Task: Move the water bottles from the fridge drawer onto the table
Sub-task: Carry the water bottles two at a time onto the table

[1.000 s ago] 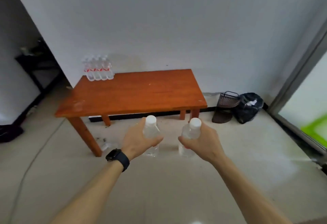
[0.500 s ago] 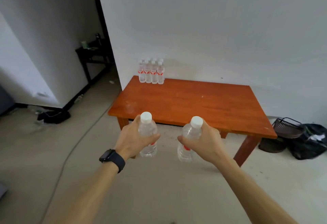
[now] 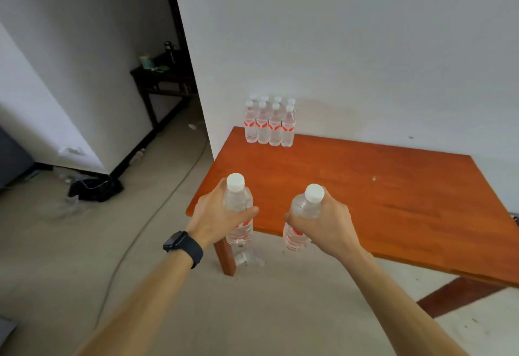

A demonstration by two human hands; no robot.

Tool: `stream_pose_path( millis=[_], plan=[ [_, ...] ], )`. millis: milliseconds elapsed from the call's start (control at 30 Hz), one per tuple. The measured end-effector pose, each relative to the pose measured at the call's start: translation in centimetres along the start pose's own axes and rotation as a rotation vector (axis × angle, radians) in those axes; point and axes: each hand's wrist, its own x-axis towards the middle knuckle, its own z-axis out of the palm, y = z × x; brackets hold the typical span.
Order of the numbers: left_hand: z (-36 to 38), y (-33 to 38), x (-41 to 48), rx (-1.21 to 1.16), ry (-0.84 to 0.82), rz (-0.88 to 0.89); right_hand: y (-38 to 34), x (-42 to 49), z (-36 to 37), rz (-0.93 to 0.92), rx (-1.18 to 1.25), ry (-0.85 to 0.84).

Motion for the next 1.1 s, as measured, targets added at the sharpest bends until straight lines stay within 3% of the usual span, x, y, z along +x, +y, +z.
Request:
stream_pose_path(
  millis=[433,700,933,1100],
  plan=[
    [1.3,-9.7,25.5,-0.052,-0.109,-0.008,-1.4,24.5,9.2,0.11,-0.091,-0.049],
    [3.9,-14.9,41.0,0.022,-0.244,-0.01,-2.1,37.5,15.0,0.301,0.012,-0.014],
    [6.7,-17.7,50.0,0.098,-0.3,0.017,-0.8,45.6,18.3,0.411,0.159,-0.007],
    [8.7,-18.9,52.7,0.011,-0.323,-0.016,-0.1,49.1,19.8,0.368,0.176,-0.027]
  ],
)
